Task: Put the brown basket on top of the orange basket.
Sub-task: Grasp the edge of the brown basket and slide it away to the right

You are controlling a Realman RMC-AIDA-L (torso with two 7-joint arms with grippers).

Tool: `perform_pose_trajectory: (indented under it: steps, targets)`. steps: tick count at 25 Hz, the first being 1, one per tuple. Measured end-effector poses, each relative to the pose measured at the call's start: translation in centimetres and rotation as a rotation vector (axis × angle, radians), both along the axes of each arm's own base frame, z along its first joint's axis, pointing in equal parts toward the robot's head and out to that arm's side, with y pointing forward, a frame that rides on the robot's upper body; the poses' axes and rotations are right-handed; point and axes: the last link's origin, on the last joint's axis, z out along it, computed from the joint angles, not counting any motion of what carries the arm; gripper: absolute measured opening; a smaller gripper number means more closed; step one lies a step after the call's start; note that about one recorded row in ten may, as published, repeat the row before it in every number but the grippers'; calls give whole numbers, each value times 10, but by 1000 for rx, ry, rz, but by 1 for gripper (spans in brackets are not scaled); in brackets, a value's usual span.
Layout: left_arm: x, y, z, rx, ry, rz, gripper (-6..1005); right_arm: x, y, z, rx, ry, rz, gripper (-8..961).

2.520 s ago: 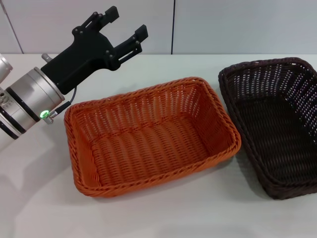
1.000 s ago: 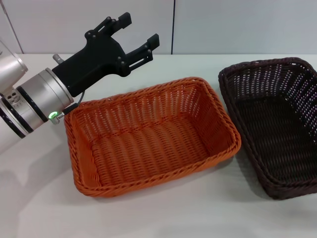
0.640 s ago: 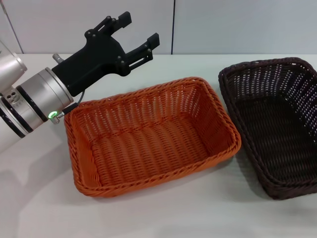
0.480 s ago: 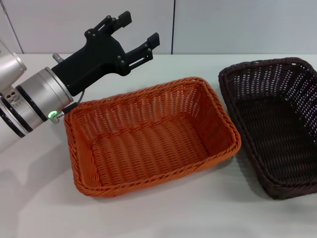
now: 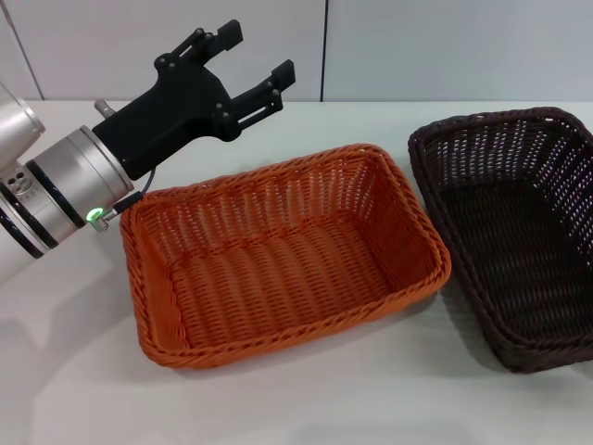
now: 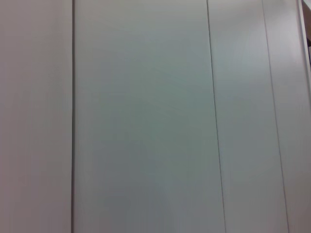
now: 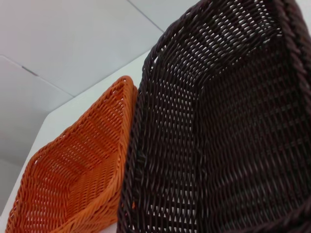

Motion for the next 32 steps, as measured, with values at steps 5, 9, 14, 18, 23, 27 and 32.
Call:
perform_pose_trajectory:
  steps: [5, 9, 14, 18, 23, 27, 32]
  targets:
    - [0, 0, 0, 2, 4, -2, 842, 1, 1, 1, 12, 1, -4, 821]
    - [-1, -1, 0, 2, 5, -1, 842, 2, -1, 7, 48, 1, -5, 820]
    - [-2, -3, 0, -3, -4, 0, 843, 4, 2, 16, 107, -4, -8, 822]
    - [-4, -5, 0, -4, -9, 1, 843, 9, 7, 21, 149, -24, -25, 820]
    - [-5, -7, 1, -6, -17, 0, 843, 15, 14, 27, 195, -59, -50, 820]
    - [-7, -9, 1, -14, -26, 7, 843, 22, 18, 32, 231, -83, -73, 821]
    - [-10, -12, 3, -15, -35, 15, 843, 29, 21, 36, 248, -81, -94, 821]
